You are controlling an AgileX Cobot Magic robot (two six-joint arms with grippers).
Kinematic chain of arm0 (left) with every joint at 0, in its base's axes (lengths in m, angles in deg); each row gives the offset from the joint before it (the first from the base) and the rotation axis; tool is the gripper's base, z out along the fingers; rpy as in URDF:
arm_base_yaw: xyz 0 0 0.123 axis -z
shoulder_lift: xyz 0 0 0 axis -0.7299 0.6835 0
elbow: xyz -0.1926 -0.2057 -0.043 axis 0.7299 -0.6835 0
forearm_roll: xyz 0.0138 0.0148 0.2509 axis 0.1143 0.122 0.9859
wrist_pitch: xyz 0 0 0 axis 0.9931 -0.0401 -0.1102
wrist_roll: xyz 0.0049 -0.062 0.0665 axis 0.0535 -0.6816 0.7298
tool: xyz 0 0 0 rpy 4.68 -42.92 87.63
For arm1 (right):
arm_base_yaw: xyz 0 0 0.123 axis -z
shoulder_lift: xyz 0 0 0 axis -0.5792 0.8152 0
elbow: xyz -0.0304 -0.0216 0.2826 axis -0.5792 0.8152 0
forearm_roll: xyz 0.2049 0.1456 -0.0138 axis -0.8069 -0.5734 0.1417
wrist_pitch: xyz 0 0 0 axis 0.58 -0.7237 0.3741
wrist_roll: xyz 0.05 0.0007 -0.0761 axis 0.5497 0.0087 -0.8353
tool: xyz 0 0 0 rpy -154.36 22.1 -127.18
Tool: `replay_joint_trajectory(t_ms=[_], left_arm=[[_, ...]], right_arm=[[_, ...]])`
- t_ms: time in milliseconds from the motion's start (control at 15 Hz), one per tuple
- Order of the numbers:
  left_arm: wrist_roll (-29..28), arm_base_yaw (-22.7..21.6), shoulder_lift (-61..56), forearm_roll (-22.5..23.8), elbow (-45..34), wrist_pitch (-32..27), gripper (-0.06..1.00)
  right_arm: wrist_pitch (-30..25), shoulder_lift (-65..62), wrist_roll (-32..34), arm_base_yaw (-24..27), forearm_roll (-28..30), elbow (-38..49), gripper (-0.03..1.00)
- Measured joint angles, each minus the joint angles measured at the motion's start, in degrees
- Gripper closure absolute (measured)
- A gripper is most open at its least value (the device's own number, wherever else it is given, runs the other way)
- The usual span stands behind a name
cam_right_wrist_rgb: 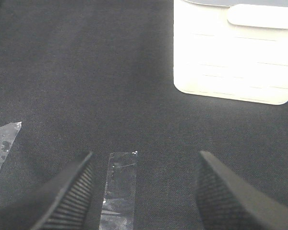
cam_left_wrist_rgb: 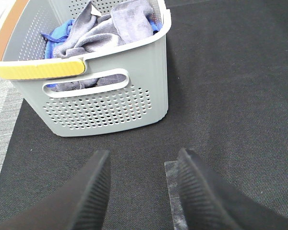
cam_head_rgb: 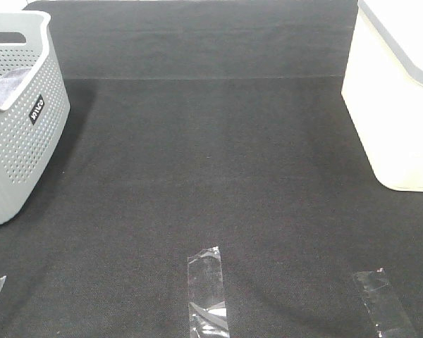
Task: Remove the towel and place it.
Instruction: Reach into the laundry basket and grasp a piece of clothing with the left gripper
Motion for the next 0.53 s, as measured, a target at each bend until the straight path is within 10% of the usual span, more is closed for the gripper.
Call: replay_joint_trajectory(t_ms=[533], left_arm=[[0.0, 0.0, 0.0, 0.0, 0.0, 0.0, 0.50]], right_arm=[[0.0, 0.0, 0.0, 0.0, 0.0, 0.0, 0.39]])
